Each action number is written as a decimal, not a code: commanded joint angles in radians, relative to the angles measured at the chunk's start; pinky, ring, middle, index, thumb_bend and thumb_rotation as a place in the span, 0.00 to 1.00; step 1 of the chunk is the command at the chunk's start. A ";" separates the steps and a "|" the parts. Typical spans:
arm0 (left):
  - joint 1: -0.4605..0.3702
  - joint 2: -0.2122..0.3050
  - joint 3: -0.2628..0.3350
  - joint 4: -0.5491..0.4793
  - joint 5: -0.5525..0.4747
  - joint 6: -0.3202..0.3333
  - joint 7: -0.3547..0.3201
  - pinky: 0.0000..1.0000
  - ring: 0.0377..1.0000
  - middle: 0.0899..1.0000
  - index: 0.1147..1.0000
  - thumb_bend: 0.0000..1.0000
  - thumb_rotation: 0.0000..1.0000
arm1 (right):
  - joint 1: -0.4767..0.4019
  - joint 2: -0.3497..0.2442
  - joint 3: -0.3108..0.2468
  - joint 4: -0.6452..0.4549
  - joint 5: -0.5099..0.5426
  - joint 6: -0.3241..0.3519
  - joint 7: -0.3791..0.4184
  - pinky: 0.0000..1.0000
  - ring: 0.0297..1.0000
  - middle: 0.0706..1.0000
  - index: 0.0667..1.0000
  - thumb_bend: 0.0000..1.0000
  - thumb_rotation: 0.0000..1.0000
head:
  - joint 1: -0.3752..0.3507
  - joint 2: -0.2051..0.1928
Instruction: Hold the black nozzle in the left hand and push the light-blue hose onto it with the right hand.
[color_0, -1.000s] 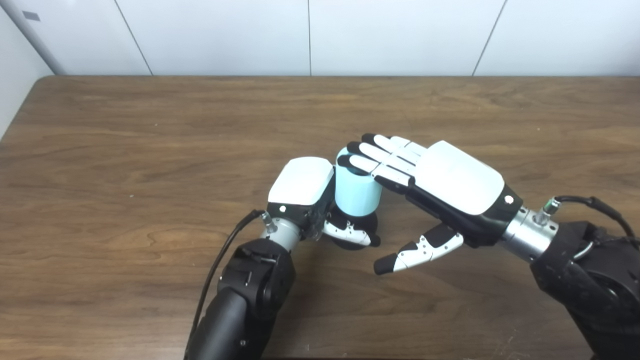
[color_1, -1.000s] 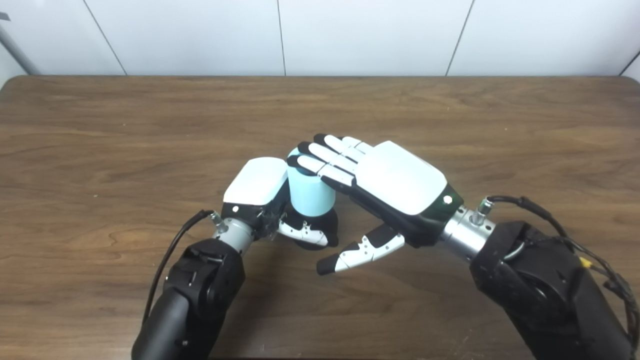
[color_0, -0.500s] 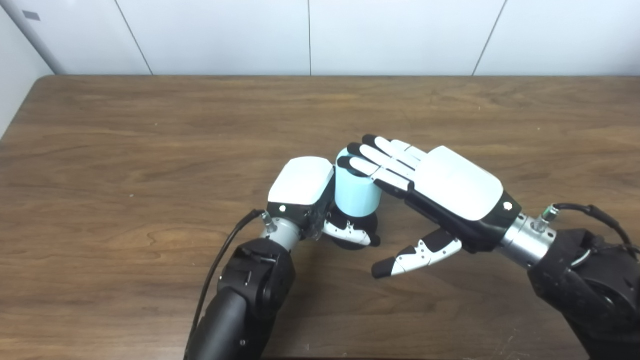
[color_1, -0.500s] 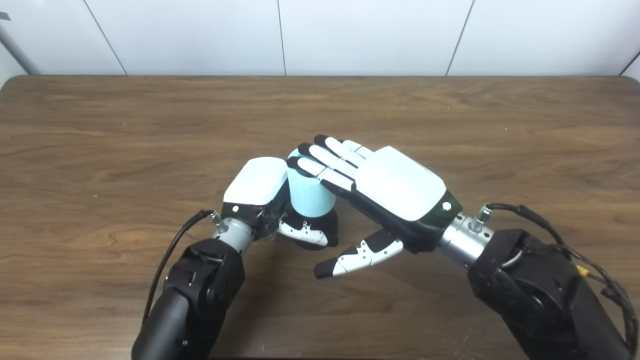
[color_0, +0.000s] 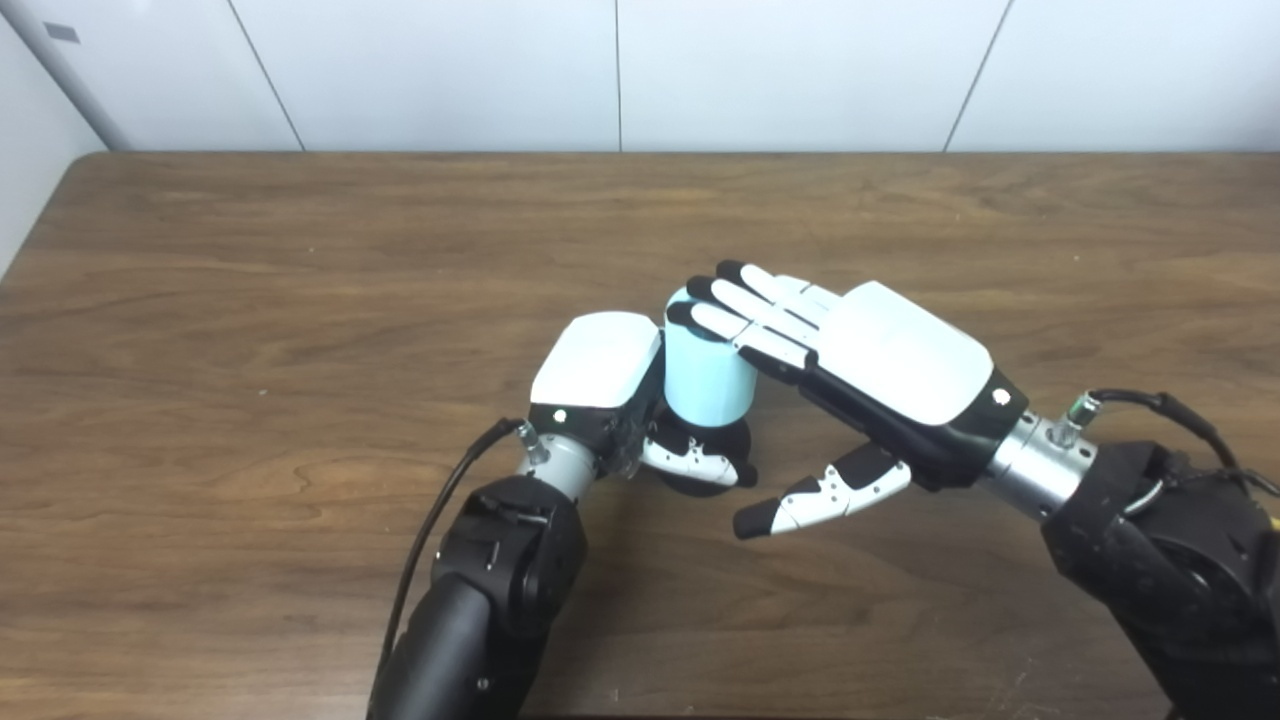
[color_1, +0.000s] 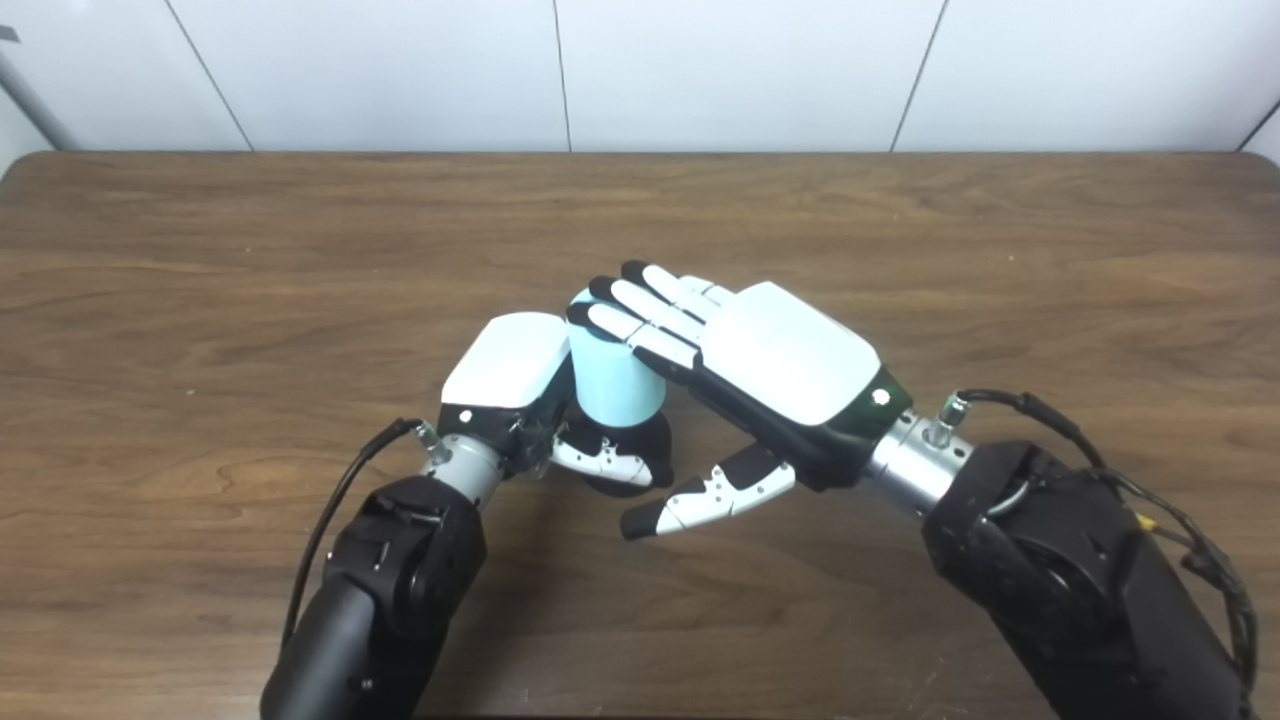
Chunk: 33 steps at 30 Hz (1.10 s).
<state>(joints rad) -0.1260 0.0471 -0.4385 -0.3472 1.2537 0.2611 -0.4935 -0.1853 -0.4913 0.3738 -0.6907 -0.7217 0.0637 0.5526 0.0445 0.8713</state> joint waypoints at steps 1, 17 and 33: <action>0.005 0.007 -0.010 0.005 0.005 -0.009 -0.015 0.84 0.66 0.47 0.40 0.52 0.00 | 0.046 -0.058 0.013 0.071 -0.019 0.021 0.115 0.93 0.99 0.96 0.92 0.59 0.85 | 0.001 0.002; -0.004 0.004 -0.013 -0.001 0.020 -0.003 -0.030 0.85 0.66 0.48 0.39 0.52 0.00 | 0.097 -0.060 0.051 0.065 -0.028 0.019 0.118 0.94 0.97 0.95 0.91 0.61 0.83 | 0.002 0.004; -0.006 -0.001 -0.008 -0.006 0.020 0.002 -0.037 0.85 0.67 0.48 0.39 0.52 0.00 | 0.109 -0.043 0.125 0.101 -0.056 0.024 0.148 0.96 1.00 0.98 0.94 0.61 0.89 | 0.005 0.003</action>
<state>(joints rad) -0.1263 0.0472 -0.4370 -0.3498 1.2553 0.2624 -0.4981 -0.1517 -0.4952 0.4197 -0.6903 -0.7492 0.0646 0.5285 0.0491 0.8728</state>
